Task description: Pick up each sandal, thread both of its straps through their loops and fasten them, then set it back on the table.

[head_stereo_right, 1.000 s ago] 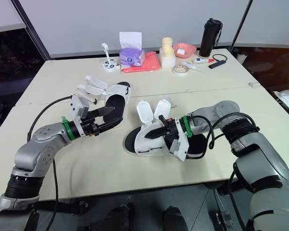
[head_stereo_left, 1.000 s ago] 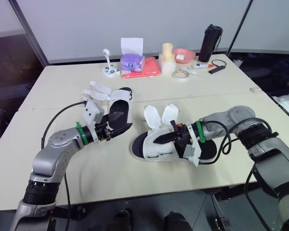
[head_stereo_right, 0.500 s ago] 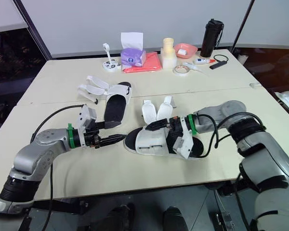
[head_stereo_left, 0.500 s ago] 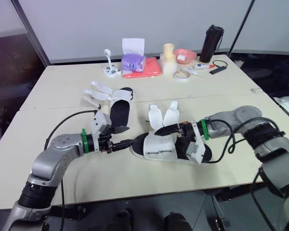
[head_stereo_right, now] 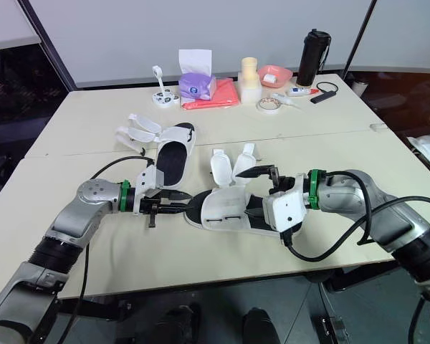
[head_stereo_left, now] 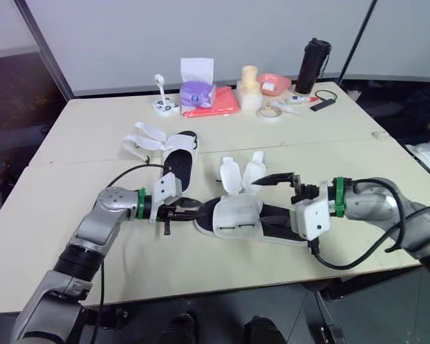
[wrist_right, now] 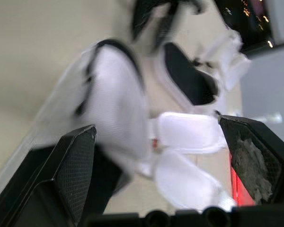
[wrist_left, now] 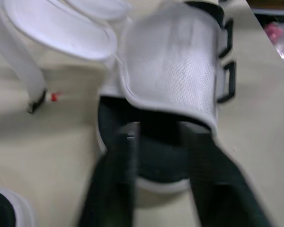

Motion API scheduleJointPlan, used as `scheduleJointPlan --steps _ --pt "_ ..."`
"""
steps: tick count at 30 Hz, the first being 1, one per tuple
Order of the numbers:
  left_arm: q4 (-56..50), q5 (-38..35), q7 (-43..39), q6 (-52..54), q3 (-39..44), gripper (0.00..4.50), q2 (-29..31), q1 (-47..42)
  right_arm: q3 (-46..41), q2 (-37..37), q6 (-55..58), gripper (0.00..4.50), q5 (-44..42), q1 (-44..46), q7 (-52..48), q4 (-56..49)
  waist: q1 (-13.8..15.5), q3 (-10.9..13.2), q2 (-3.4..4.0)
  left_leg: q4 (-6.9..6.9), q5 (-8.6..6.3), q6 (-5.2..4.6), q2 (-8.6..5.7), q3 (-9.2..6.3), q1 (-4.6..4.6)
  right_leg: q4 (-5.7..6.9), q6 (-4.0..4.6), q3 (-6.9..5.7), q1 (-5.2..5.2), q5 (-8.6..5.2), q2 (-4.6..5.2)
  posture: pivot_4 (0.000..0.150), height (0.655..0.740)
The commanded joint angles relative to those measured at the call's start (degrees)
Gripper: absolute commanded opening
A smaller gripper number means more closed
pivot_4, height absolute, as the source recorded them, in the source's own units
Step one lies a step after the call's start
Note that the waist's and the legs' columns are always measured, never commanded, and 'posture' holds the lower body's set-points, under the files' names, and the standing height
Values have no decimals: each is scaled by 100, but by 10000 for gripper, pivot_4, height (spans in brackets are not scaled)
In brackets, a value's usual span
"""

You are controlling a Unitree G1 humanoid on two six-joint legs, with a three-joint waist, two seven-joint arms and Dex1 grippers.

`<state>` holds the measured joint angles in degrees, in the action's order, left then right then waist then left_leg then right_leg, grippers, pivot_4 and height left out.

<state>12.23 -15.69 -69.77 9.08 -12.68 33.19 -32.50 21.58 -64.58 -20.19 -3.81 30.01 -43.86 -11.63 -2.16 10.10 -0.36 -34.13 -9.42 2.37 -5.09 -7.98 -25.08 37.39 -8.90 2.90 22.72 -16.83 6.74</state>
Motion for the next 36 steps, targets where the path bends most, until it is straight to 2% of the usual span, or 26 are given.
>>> scheduleJointPlan --steps 1,11,17,29,33,36 --pt "243 62 -175 -284 72 286 -58 -233 -547 139 672 45000 -127 -224 -67 -619 29 0 -1 -2 0 0 -1 1 0 0 0 -2 -2 0 1 1500 7344" --pt "1187 134 -279 -232 20 286 -712 -627 -1269 601 1495 45000 -29 -380 -311 -1019 147 1 -4 -14 -1 -1 -4 10 -2 0 -2 -9 -10 1 3 1500 7344" --pt "1831 440 -396 -464 -120 286 -1125 -969 -1443 779 1621 45000 76 -328 -461 -1014 132 2 -5 -16 -1 -1 -5 10 -2 1 -2 -12 -11 1 3 1500 7344" --pt "2307 777 -533 -667 -284 286 -1546 -1249 -1651 1009 1877 45000 201 -290 -545 -1095 145 2 -6 -18 -1 -2 -6 7 -2 0 -3 -14 -15 0 3 1500 7344" --pt "2316 819 -486 -618 -291 286 -1675 -1166 -1727 1279 2626 45000 75 -332 -349 -1179 146 1 -7 -21 -1 -2 -6 5 -2 1 -3 -16 -17 1 3 1500 7344" --pt "2399 854 -416 -611 -286 286 -1749 -1016 -1819 1622 4066 45000 -136 -216 -90 -1241 148 -1 -9 -23 -1 -2 -6 0 -2 1 -3 -17 -19 1 3 1500 7344"
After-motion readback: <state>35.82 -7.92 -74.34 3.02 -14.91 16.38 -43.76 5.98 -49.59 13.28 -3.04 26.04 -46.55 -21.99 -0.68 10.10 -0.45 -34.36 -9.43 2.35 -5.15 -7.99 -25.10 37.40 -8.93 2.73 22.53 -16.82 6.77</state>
